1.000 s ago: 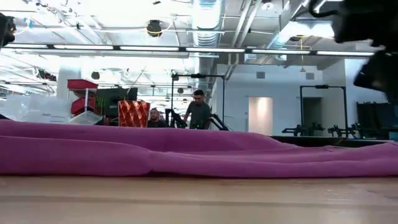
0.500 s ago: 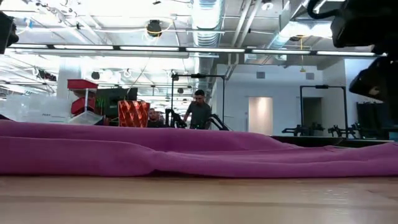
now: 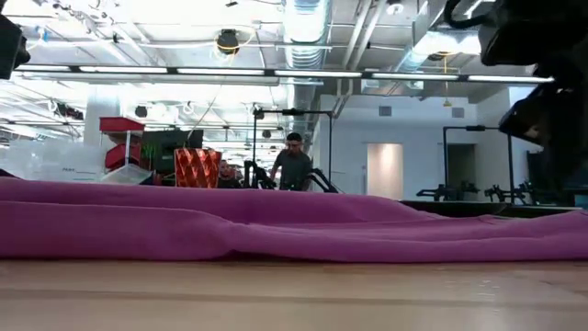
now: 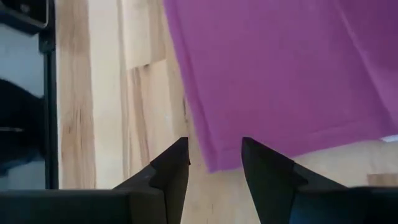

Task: Set table place
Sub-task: Fold the purple napkin

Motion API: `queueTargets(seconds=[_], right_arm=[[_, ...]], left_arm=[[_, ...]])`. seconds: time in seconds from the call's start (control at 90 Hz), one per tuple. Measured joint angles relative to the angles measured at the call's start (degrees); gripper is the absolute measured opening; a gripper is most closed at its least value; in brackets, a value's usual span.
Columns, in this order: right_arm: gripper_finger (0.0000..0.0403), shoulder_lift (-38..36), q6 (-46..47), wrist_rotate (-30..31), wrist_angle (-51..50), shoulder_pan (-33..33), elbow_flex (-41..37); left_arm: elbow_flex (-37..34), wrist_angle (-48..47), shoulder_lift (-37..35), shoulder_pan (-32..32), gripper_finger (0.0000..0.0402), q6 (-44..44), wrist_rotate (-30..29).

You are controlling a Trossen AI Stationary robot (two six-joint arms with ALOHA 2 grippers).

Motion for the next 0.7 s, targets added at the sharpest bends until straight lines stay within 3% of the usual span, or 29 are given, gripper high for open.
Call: queueTargets(seconds=[0.3,0.5,0.7], right_arm=[[0.0173,0.28,-16.54,2.18,3.14,0.91,0.02],[0.0206,5.04,-18.95,2.18,5.31,0.68,0.07],[0.0212,10.89,-18.28,0.15,7.11,0.83,0.40]], left_arm=[[0.04,-0.07,0.00,0.00,0.0000,1.18,0.02],[0.04,-0.11,0.00,0.09,0.0000,1.19,0.08],[0.07,-0.15,0.00,0.09,0.0000,1.23,0.07]])
